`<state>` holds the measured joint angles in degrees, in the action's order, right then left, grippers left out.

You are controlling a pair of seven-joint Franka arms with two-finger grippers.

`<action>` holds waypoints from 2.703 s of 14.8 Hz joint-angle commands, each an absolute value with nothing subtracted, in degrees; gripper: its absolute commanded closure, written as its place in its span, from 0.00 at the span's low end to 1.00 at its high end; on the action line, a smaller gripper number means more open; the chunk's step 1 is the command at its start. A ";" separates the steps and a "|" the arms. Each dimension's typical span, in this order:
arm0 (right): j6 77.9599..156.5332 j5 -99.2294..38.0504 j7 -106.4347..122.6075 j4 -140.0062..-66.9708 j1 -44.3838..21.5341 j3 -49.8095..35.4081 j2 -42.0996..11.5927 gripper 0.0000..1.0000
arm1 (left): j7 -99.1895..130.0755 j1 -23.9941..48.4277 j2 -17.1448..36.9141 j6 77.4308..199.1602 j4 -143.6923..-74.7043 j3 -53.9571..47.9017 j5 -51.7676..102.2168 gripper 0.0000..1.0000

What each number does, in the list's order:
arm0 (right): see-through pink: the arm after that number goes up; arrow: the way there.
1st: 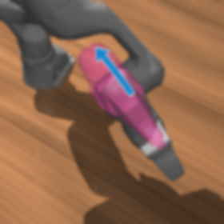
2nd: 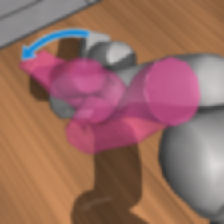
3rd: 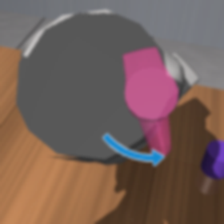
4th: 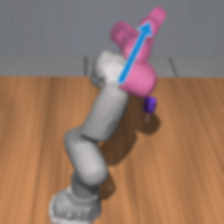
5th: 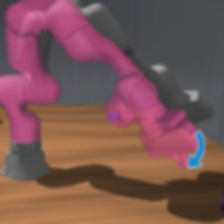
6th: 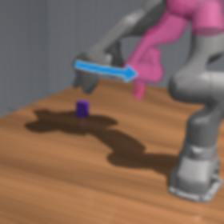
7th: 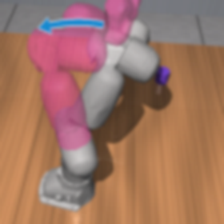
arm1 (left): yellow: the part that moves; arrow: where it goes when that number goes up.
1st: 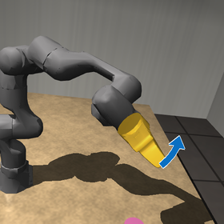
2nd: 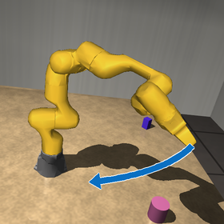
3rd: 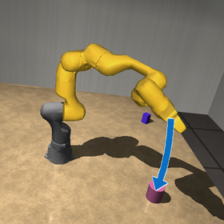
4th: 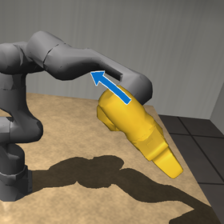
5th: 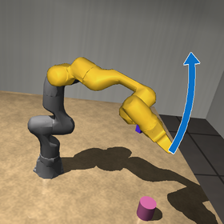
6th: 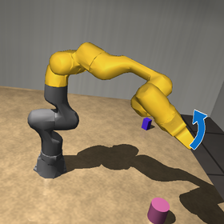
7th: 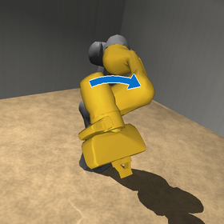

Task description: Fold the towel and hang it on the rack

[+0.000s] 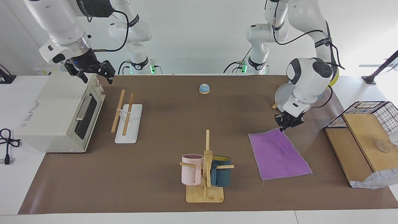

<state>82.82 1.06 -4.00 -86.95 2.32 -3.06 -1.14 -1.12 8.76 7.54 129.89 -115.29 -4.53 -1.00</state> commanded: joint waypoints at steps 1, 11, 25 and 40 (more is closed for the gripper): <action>82.27 0.00 -2.55 -87.54 2.81 -3.16 -0.26 0.00 | 2.54 15.19 5.45 133.05 -121.18 -3.60 -7.10 1.00; 82.26 0.00 -2.55 -87.54 2.81 -3.16 -0.26 0.00 | 12.12 20.65 10.28 138.78 -121.55 -3.78 -15.21 1.00; 82.27 0.00 -2.55 -87.54 2.81 -3.16 -0.26 0.00 | 13.20 11.71 13.62 139.92 -119.00 -4.83 -6.08 0.00; 82.18 0.00 -2.55 -87.54 2.99 -2.81 -0.26 0.00 | 3.60 8.70 16.43 146.95 -122.17 -4.83 17.39 0.05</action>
